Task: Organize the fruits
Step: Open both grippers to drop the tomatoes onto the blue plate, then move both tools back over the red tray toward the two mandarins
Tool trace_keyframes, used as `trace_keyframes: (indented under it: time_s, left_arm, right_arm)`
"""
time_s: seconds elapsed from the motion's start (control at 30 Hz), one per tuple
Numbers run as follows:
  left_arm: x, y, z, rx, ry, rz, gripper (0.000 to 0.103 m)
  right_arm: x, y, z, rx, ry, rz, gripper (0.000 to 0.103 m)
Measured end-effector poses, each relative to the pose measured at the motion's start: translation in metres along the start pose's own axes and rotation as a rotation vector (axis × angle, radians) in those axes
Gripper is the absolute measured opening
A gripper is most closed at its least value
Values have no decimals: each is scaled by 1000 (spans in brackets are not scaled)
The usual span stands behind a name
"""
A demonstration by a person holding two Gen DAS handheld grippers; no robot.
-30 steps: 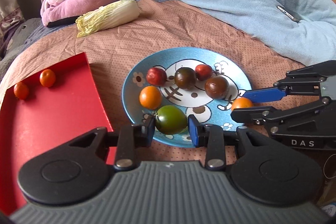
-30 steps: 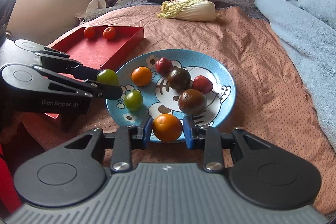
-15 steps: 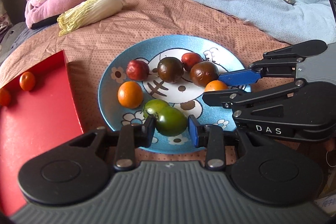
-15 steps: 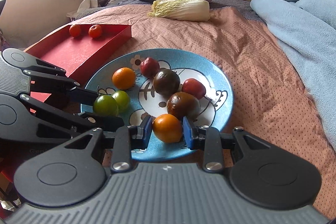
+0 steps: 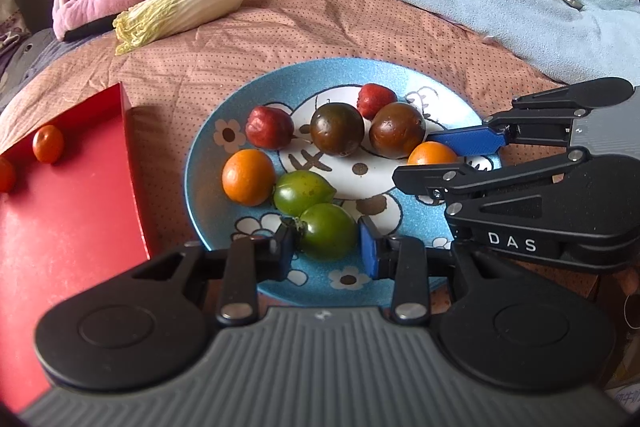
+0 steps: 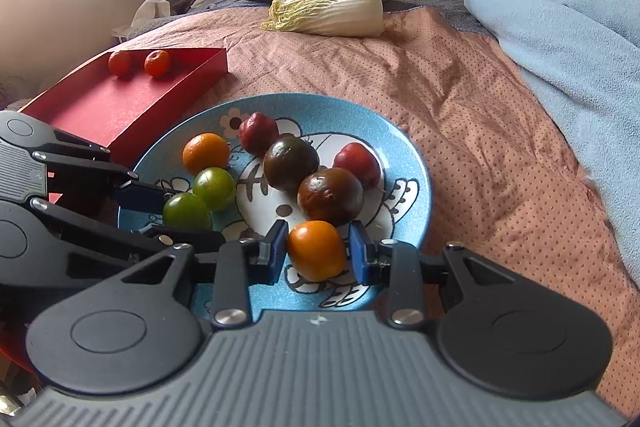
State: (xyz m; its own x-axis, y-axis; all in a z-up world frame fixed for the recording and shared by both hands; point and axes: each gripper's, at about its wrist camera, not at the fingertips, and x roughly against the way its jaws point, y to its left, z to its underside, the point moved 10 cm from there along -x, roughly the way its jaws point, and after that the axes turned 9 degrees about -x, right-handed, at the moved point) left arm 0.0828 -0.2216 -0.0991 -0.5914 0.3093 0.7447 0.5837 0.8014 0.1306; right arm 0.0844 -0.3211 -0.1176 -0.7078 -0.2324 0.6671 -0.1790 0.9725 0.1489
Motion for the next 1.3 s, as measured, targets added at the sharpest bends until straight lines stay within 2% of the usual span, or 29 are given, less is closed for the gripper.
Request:
trace_keyframes:
  time_s: [0.07, 0.17, 0.27, 0.33, 0.4, 0.53, 0.6, 0.67, 0.9, 1.03, 1.2, 1.3]
  left_arm:
    - [0, -1, 0, -3, 1, 2, 36]
    - [3, -3, 1, -4, -4, 15, 41]
    - [8, -3, 1, -10, -13, 12, 45]
    - [10, -1, 0, -10, -14, -6, 46]
    - [11, 2, -1, 0, -13, -11, 47]
    - [20, 1, -4, -3, -32, -7, 53]
    - [24, -1, -5, -3, -43, -2, 64]
    - [28, -2, -7, -7, -54, -1, 67]
    - [45, 3, -7, 3, -68, -3, 67]
    - [60, 27, -6, 43, -80, -36, 67]
    - [74, 66, 3, 31, -68, -109, 67]
    - [78, 93, 7, 63, -56, -152, 67]
  right_arm:
    - [2, 1, 1, 6, -1, 6, 38]
    - [8, 0, 1, 7, -13, 15, 42]
    - [20, -4, -1, 13, -60, 43, 53]
    - [30, -4, -2, -2, -87, 24, 66]
    - [39, -4, -2, -1, -112, 24, 75]
    - [55, 1, 6, 33, -120, 26, 75]
    - [62, 4, 10, 36, -129, 24, 75]
    - [68, 5, 12, 31, -132, 22, 75]
    - [83, 16, 5, 19, -165, 6, 75]
    - [81, 35, -12, 7, -190, -35, 75]
    - [67, 73, -31, 24, -192, -98, 75]
    - [61, 94, -39, 47, -189, -130, 75]
